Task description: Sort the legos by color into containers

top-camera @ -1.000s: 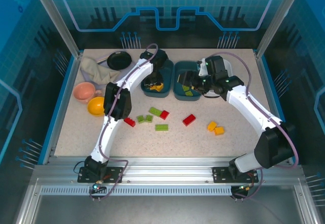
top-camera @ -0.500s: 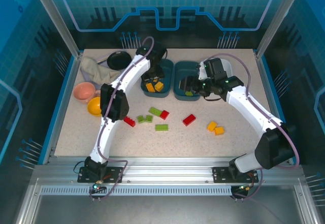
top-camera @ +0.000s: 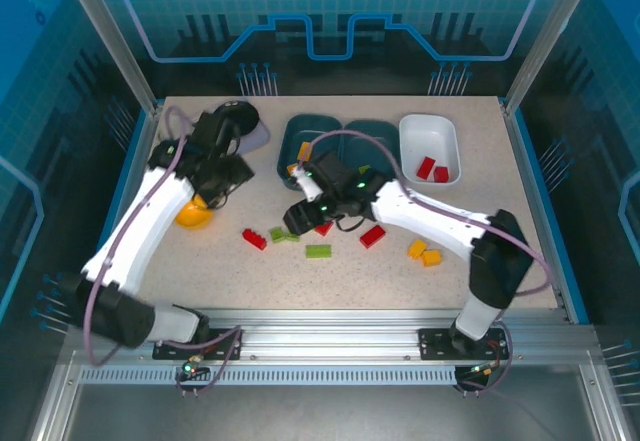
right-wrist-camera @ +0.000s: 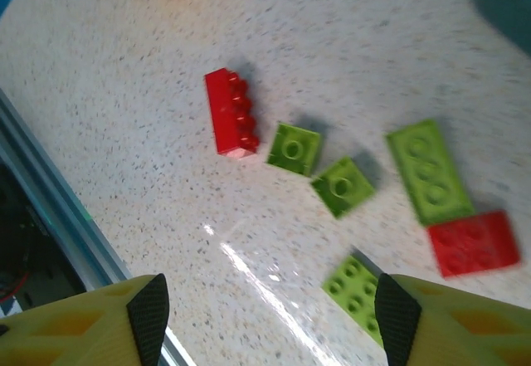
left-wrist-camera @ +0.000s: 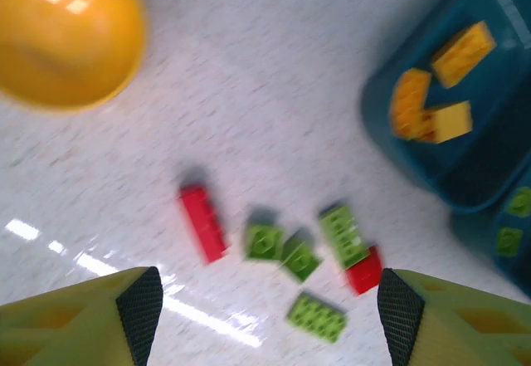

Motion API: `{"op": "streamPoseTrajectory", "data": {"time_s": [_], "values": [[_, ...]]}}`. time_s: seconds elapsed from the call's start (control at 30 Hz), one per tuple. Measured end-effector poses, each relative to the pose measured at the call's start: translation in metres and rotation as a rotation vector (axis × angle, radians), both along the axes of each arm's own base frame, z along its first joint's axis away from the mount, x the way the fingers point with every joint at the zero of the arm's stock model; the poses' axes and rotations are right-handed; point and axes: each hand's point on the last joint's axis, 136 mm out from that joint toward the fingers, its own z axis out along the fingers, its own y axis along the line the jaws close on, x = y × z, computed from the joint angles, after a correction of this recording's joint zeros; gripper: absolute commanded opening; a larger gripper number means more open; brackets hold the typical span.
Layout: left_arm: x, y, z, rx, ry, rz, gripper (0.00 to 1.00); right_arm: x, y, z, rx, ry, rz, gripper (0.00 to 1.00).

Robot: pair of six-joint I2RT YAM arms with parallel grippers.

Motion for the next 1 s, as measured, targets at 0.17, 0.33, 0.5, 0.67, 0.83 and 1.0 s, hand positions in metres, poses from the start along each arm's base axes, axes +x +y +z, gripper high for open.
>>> {"op": "streamPoseTrajectory", "data": {"time_s": [0.17,0.33,0.5,0.67,0.83,1.0], "values": [[-0.079,0.026,-0.020,-0.010,0.017,0.102,0.72,-0.001,0.053,-0.029,-0.040,0.003,0.100,0.67],[-0.130,0.045,-0.017,-0.024,-0.028,0.165,0.72,0.012,0.091,-0.053,-0.074,-0.003,0.143,0.68],[-0.156,0.055,-0.015,-0.019,-0.037,0.184,0.71,0.026,0.111,-0.079,-0.125,-0.010,0.153,0.65],[-0.166,0.058,-0.018,-0.009,-0.006,0.193,0.71,0.033,0.117,-0.108,-0.183,0.003,0.163,0.59],[-0.170,0.058,-0.018,-0.012,-0.011,0.192,0.71,0.034,0.117,-0.131,-0.232,0.028,0.169,0.50],[-0.173,0.059,-0.015,-0.028,-0.043,0.190,0.71,0.036,0.120,-0.130,-0.237,0.020,0.163,0.32]]}}
